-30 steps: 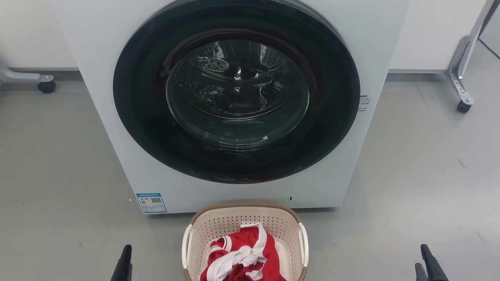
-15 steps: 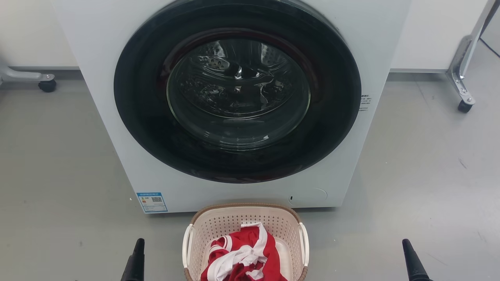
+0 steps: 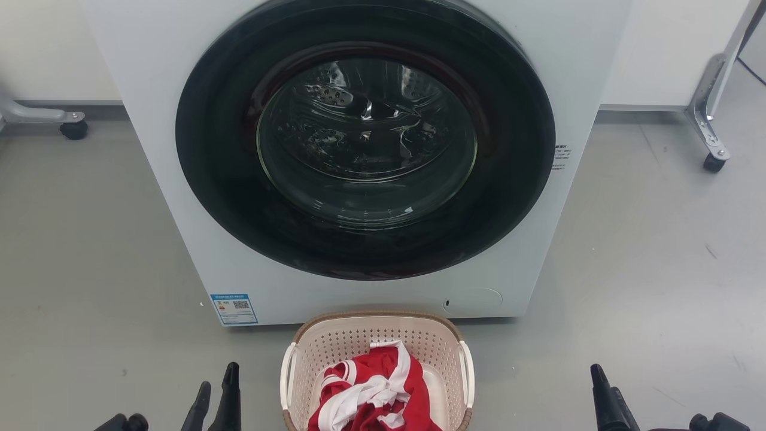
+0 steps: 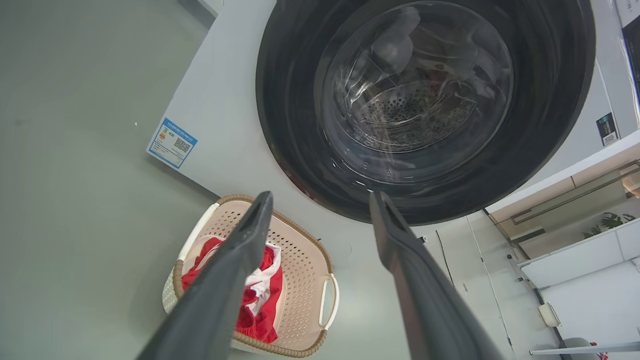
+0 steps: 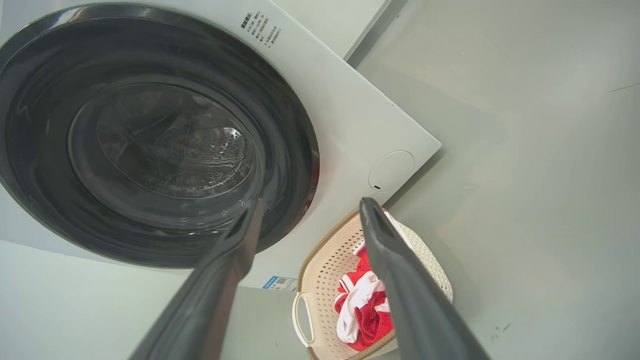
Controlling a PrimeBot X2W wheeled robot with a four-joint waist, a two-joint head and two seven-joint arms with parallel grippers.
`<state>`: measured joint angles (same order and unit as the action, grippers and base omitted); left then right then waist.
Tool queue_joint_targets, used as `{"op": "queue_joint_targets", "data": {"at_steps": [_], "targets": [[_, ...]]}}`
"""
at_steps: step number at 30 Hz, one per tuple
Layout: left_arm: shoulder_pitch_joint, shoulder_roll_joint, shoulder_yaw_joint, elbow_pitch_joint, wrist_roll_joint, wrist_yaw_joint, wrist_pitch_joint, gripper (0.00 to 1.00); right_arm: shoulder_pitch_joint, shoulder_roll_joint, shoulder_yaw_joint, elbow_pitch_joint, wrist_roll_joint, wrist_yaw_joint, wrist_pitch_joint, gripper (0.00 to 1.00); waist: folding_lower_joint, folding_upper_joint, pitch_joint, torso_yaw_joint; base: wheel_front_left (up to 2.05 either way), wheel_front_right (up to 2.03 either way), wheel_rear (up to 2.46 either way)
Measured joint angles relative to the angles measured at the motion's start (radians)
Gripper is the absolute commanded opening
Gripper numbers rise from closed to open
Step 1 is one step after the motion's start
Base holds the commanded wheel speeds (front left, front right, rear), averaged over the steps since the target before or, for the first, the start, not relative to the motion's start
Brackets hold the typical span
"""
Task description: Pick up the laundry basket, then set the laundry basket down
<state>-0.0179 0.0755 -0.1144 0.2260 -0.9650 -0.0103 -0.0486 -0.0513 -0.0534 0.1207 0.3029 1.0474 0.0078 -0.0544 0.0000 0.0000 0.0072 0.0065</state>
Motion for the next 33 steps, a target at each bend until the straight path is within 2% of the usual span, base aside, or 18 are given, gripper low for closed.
{"op": "queue_joint_targets", "data": {"at_steps": [17,33], "targets": [[0.012,0.016,-0.058,-0.012,0.295,0.044,-0.068,1.00,0.001,-0.009,0.072,-0.012,-0.269,-0.043,-0.062,1.00,0.0000,0.0000,0.000,0.004,0.00,0.00,0.00],[0.028,0.019,-0.094,-0.015,0.527,0.082,-0.123,1.00,0.005,-0.009,0.128,-0.021,-0.499,-0.080,-0.120,1.00,0.0000,0.0000,-0.001,0.005,0.00,0.00,0.00]]}}
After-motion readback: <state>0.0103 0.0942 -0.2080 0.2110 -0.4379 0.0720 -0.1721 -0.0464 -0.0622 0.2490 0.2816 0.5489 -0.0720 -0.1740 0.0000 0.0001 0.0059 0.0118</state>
